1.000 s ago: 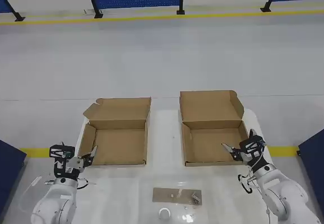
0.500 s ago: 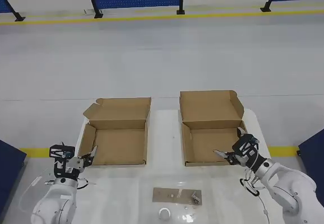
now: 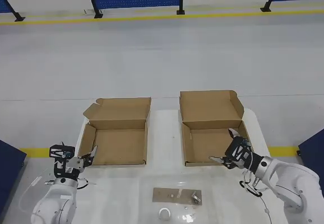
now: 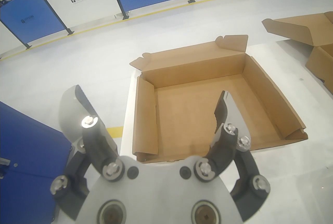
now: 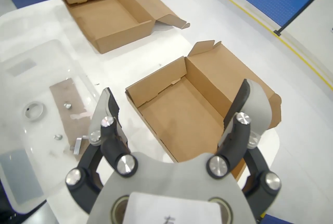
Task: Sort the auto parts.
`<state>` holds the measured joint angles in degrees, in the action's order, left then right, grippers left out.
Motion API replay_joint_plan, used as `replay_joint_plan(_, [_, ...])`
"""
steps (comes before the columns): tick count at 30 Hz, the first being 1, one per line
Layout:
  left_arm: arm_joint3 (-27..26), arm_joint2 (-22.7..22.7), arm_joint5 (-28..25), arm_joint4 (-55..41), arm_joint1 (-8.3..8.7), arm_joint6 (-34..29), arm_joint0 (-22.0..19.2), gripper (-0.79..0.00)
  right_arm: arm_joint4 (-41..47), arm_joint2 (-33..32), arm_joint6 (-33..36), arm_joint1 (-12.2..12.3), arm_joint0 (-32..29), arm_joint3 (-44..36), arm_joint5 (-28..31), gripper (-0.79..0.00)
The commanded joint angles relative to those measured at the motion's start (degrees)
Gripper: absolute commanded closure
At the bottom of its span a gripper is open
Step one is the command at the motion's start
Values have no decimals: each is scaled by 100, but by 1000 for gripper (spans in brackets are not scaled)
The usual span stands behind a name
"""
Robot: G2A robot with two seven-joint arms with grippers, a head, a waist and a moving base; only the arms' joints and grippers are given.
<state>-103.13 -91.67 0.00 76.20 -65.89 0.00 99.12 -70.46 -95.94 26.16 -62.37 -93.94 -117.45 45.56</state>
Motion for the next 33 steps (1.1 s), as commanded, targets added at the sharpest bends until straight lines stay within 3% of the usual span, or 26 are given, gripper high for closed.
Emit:
replay_joint_plan(1, [0,0,0,0,0,0,0,-785,245,25,633,37,137,-89,284,-785])
replay_joint_plan(5, [0,0,0,0,0,0,0,-785,757,222,1627,105,309,-208,623,-785])
replay_joint_plan(18, [0,0,0,0,0,0,0,-785,548,346,1789,129,303,-437,674,-785])
replay_joint_plan(26, [0,0,0,0,0,0,0,-785,749,866,3107,225,361,-1029,149,-785])
replay_joint_plan(33, [0,0,0,0,0,0,0,-785,1448,1804,3963,565,779,-889,-706,-785])
